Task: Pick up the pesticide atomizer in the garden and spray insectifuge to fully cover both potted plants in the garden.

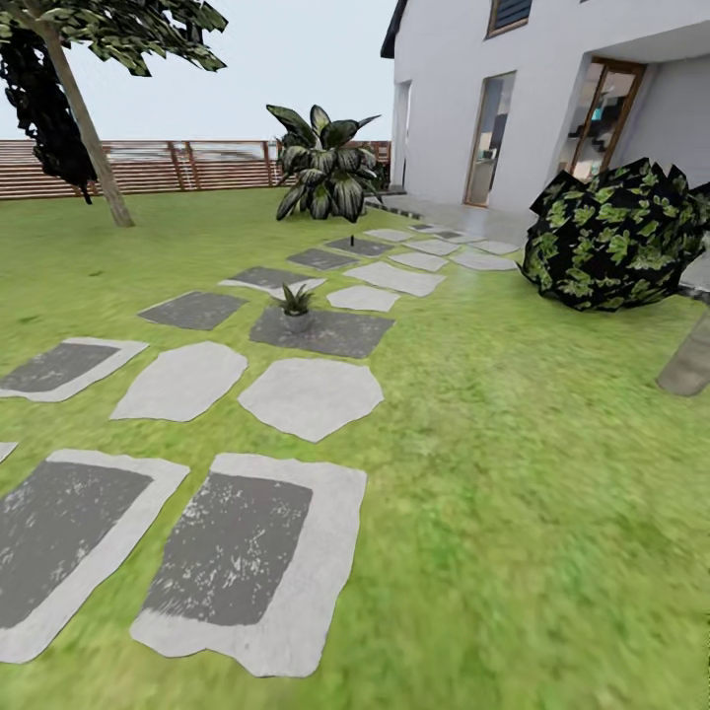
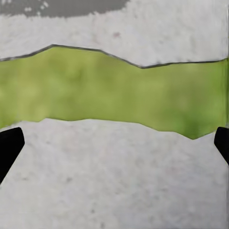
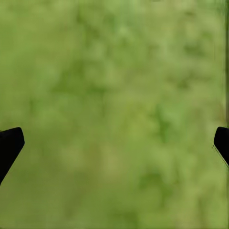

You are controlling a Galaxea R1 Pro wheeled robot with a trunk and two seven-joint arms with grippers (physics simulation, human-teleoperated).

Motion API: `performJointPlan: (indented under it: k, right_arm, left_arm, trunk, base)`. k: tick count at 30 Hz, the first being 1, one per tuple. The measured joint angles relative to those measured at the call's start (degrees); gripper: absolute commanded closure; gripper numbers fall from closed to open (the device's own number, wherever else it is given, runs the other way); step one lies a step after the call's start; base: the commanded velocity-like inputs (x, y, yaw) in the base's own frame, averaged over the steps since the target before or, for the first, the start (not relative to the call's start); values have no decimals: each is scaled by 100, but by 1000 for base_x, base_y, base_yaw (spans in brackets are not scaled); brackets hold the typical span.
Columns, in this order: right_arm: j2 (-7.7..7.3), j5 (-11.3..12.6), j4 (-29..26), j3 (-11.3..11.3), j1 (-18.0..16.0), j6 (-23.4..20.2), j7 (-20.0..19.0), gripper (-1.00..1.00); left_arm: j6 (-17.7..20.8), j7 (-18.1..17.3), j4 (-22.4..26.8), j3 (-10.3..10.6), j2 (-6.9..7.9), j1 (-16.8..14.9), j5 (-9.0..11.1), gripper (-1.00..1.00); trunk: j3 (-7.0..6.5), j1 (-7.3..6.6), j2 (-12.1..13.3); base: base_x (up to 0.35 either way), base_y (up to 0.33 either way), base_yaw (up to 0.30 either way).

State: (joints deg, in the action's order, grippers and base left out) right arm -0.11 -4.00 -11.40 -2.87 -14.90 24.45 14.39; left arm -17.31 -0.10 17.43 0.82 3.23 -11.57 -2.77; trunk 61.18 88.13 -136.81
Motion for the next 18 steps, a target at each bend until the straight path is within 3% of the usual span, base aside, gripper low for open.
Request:
performJointPlan:
  k: [5, 18]
  right_arm:
    - [0, -1, 0, -1, 0, -1, 0, -100]
    - [0, -5, 2, 0, -1, 1, -1, -100]
  left_arm:
    - [0, 0, 1, 0, 0, -1, 3, -100]
    - [1, 1, 5, 0, 0, 0, -1, -100]
  trunk:
    - [31, 0, 0]
    - [39, 0, 0]
  base:
    - [339, 0, -115]
    - [339, 0, -4]
